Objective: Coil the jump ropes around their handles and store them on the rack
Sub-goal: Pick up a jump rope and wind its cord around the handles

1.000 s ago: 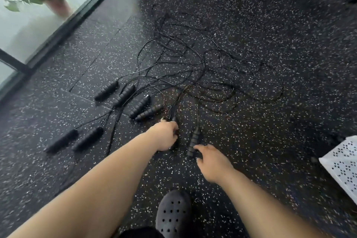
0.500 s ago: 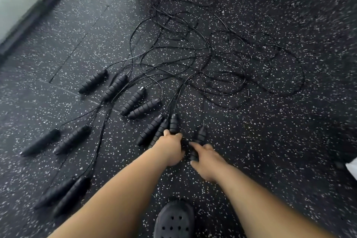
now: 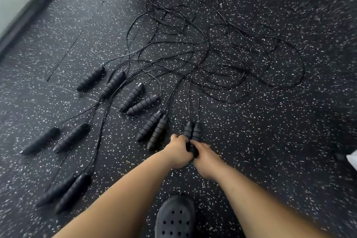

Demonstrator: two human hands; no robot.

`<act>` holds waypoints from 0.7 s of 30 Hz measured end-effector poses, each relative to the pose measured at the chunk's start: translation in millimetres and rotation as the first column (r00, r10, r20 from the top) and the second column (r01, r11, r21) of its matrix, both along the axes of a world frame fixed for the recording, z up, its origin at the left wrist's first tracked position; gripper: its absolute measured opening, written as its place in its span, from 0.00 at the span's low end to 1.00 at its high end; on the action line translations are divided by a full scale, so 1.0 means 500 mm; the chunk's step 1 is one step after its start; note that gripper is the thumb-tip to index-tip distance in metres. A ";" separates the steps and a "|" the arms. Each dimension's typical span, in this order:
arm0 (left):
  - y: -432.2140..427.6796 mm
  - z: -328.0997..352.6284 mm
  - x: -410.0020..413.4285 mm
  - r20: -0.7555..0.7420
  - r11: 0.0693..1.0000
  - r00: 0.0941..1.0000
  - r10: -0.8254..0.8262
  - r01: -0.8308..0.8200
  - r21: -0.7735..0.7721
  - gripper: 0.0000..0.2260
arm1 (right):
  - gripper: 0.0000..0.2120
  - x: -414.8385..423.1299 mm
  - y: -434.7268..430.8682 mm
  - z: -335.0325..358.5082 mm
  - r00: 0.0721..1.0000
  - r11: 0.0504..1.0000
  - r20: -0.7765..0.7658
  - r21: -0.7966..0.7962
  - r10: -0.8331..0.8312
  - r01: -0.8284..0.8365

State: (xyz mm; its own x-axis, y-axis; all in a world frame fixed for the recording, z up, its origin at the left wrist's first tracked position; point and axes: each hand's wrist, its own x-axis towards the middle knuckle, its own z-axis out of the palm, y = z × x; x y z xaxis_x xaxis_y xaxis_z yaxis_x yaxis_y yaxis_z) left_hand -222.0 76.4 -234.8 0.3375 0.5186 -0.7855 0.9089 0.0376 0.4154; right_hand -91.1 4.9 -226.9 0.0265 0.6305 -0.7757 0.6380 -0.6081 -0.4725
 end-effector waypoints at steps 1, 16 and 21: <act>0.002 -0.002 0.001 0.009 0.997 0.997 0.073 -0.073 -0.010 0.20 | 0.35 0.000 -0.002 -0.004 1.000 1.000 -0.004 -0.003 -0.019 0.019; 0.037 0.151 0.046 0.124 0.855 0.846 0.518 -0.513 -0.073 0.11 | 0.25 0.008 -0.032 0.119 0.741 0.720 -0.324 0.208 -0.588 0.662; 0.028 0.310 0.105 0.219 0.889 0.863 0.454 -0.456 -0.046 0.26 | 0.23 0.040 -0.041 0.266 0.643 0.605 -0.458 0.250 -0.614 0.756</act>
State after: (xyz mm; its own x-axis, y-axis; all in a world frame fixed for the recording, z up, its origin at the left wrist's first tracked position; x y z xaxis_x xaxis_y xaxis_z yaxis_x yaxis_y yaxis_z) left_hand -169.6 90.6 -79.7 0.2244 0.6618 -0.7153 0.6780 0.4212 0.6024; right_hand -71.1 -15.6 -93.9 0.3972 0.7587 -0.5164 -0.1081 -0.5201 -0.8473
